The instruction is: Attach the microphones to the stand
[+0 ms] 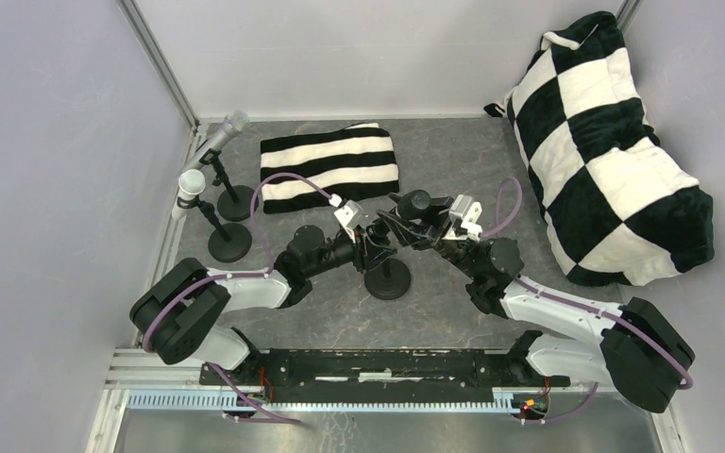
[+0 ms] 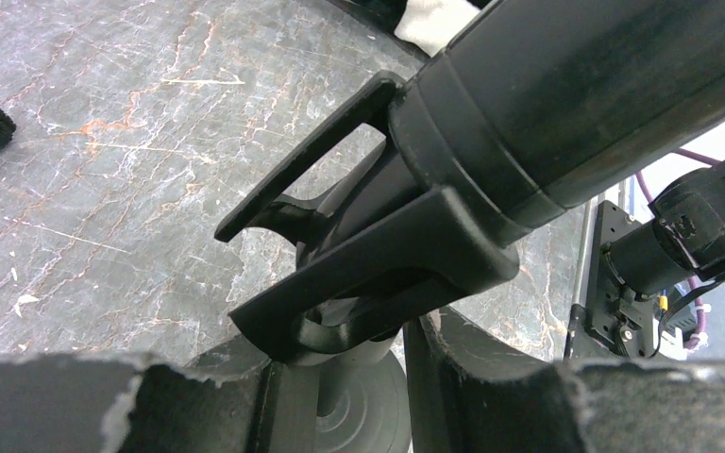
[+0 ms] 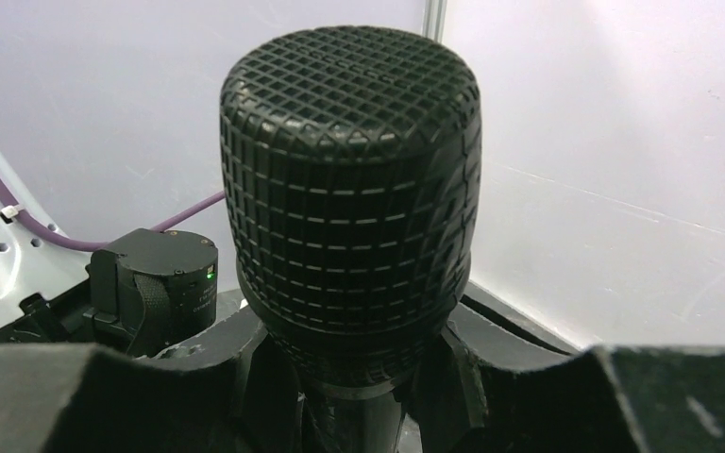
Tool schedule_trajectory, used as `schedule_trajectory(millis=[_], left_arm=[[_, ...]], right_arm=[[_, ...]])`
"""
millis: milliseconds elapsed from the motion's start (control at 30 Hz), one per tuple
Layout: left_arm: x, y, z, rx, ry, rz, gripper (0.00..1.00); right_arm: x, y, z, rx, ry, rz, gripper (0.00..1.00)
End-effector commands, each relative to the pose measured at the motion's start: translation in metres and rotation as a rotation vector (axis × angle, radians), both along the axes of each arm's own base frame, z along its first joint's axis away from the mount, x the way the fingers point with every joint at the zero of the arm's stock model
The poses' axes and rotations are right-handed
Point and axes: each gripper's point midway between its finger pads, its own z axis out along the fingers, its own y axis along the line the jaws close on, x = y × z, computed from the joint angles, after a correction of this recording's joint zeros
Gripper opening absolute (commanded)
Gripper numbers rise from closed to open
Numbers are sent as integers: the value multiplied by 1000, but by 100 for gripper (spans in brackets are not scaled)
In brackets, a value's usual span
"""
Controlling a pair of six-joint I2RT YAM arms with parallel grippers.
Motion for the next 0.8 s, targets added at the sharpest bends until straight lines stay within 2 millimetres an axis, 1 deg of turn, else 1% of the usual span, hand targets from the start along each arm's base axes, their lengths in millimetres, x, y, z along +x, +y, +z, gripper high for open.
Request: schedule_trajectory(millis=[0,300,567,767], left_arm=[[-5,-14,31,-33,-100,-59,2],[-7,-17,29,-4,-111,-64,2],[-7,-18,27,9,-115,-67,2],[-7,-18,27,11,-118,-69,2]], right_arm=[[3,8,-18,-67,31,10,0],[10,13,-66,-203,148,4,0],[7,15,-113,-293,275,34,0],[3,11,-141,-331,317,36,0]])
